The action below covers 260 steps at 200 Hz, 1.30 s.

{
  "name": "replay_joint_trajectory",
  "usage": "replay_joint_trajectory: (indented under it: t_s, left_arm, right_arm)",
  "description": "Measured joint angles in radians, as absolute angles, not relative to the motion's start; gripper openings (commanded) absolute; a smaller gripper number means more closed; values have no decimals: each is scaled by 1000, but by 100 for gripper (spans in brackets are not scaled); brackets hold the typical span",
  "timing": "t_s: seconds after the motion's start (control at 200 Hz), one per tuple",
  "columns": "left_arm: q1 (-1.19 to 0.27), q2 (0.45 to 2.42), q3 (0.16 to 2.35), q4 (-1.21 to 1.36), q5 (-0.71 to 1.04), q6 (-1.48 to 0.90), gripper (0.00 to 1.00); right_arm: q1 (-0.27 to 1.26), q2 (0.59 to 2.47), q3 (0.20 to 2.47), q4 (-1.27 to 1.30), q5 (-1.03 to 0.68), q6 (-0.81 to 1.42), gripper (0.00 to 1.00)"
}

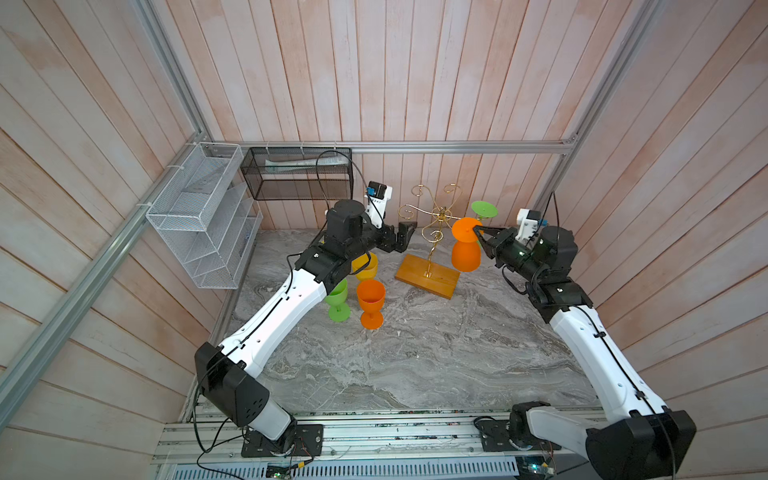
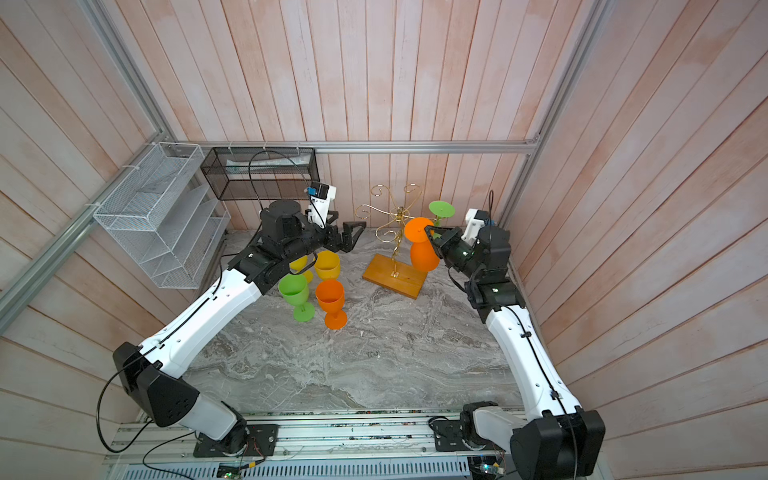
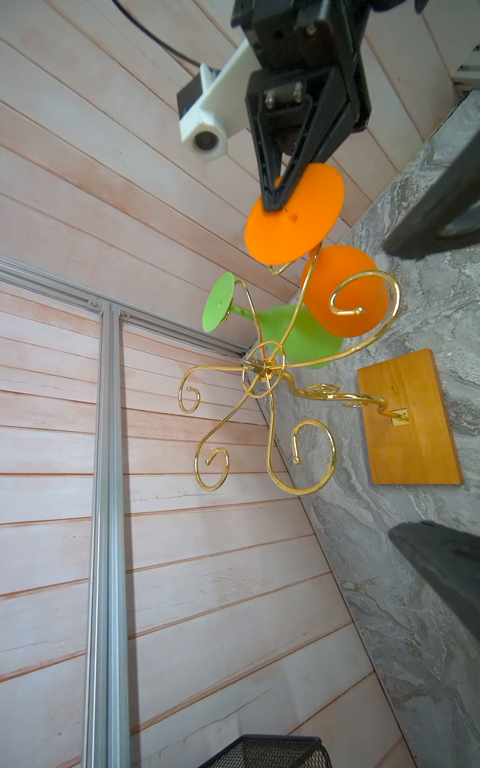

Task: Take the wine glass off the wine glass rack
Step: 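Pull the orange glass off its hook away from the rack with the right gripper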

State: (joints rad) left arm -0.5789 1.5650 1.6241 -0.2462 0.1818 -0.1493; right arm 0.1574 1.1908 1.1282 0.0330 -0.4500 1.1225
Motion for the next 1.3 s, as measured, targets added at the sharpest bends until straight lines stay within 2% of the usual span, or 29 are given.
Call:
replay_joint_trajectory:
  t_s: [0.645,1.3]
  left_arm:
    - [-579,1562,1624,-246,182,-148,100]
    - [-580,1539,1624,-250,182,-138,100]
  right_arm:
    - [159,1301,1229,57,-427,1121,0]
    - [4,1337,1245,85,-428,1121,0]
